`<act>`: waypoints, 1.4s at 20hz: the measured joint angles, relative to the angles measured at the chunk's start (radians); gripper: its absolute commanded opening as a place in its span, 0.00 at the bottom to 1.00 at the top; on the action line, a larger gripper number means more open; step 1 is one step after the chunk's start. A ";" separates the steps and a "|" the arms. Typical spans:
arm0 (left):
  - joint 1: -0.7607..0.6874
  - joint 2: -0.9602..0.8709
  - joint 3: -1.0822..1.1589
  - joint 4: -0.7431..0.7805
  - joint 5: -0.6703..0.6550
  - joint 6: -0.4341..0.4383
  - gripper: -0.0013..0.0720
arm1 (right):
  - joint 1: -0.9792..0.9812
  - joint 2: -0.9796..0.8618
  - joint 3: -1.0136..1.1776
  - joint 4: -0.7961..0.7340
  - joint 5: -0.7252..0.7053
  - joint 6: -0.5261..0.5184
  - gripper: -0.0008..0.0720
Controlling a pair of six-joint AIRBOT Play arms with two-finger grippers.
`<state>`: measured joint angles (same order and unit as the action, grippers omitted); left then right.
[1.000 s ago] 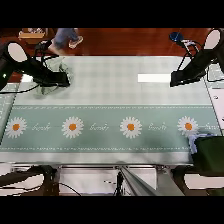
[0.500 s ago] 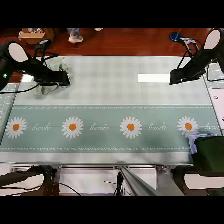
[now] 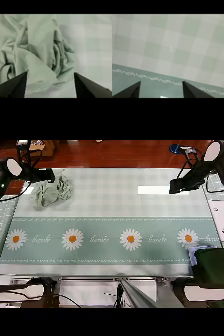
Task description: Fold the shirts.
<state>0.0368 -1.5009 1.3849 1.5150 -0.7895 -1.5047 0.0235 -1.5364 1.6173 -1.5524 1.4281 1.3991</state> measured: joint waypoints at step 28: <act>-0.248 0.447 0.626 -0.097 -0.171 0.000 0.07 | 0.000 0.292 0.002 0.000 0.089 0.001 0.82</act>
<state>-0.2108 -1.0542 2.0106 1.4185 -0.9604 -1.5047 0.0235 -1.2442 1.6192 -1.5528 1.5173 1.3998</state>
